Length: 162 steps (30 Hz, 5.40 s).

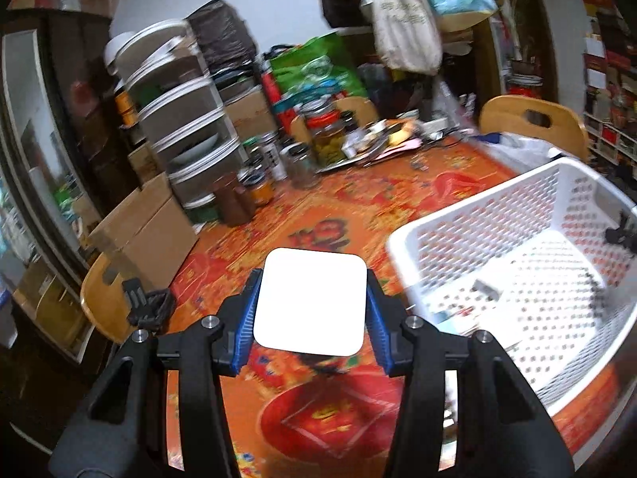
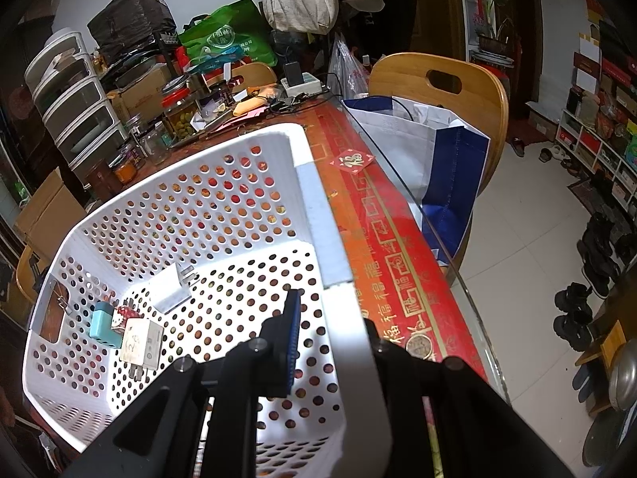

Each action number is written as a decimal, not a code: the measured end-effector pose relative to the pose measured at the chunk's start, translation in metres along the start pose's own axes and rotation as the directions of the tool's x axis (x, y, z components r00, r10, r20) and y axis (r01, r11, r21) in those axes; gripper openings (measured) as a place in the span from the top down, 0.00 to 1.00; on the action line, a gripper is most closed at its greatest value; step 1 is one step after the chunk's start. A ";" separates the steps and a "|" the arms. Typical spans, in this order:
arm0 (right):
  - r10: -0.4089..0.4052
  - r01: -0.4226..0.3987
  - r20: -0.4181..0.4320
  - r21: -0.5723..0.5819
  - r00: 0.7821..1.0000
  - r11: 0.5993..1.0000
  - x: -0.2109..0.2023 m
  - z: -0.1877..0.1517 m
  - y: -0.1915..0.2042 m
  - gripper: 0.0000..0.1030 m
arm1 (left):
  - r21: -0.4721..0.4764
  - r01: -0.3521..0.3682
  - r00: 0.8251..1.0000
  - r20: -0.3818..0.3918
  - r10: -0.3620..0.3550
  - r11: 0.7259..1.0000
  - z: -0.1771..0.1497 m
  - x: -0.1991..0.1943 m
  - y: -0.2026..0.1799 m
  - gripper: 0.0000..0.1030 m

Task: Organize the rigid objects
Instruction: 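Carry the white adapter into the basket and open the left gripper, then grasp the black power adapter with cable using the left gripper, then carry the black power adapter into the basket and release it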

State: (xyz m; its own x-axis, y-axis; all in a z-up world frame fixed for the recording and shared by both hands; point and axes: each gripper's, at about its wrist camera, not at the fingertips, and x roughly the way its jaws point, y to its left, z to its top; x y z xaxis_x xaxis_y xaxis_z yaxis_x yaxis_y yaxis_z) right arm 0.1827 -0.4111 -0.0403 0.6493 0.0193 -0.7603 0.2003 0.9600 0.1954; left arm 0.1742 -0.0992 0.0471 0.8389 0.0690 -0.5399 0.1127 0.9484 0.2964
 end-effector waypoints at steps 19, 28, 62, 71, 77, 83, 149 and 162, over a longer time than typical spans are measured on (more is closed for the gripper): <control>0.003 -0.003 -0.001 -0.003 1.000 1.000 -0.001 0.000 -0.002 0.83 | 0.181 0.364 0.791 -0.578 -0.201 0.914 0.037 0.130 -0.154 0.56; 0.011 -0.011 -0.002 -0.010 1.000 1.000 0.000 -0.001 -0.002 0.83 | 0.140 0.382 0.696 -0.694 -0.185 0.914 0.019 0.181 -0.160 0.56; 0.006 -0.006 -0.011 -0.011 1.000 1.000 0.002 0.002 -0.002 0.82 | -0.471 0.171 0.820 -0.419 -0.390 0.865 -0.102 0.202 0.086 0.01; 0.007 -0.007 -0.011 -0.012 1.000 1.000 0.002 0.002 -0.001 0.82 | -0.368 0.055 0.868 -0.442 -0.227 0.928 -0.094 0.213 0.058 0.45; 0.008 -0.008 -0.011 -0.015 1.000 1.000 0.002 0.002 -0.002 0.82 | -0.362 0.102 0.881 -0.400 -0.254 0.926 -0.101 0.187 0.068 0.60; 0.008 -0.008 -0.009 -0.011 1.000 1.000 0.003 0.002 -0.002 0.82 | -0.345 0.110 0.931 -0.292 -0.218 0.932 -0.105 0.139 0.090 0.60; 0.012 -0.013 -0.014 -0.034 1.000 0.999 0.003 0.001 0.001 0.81 | 0.412 0.402 0.797 -0.596 -0.092 0.818 0.022 0.110 -0.223 0.59; 0.016 -0.017 -0.018 -0.041 1.000 0.999 0.003 0.000 0.001 0.80 | 0.201 0.357 0.903 -0.324 -0.282 0.912 0.061 0.045 -0.096 0.18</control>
State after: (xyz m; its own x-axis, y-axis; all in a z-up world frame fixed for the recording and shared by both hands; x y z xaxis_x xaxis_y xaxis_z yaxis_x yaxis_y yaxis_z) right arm 0.1848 -0.4096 -0.0423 0.6391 0.0399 -0.7681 0.1592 0.9702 0.1828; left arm 0.2337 -0.2060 0.0422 0.5535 -0.1048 -0.8262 0.5089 0.8279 0.2359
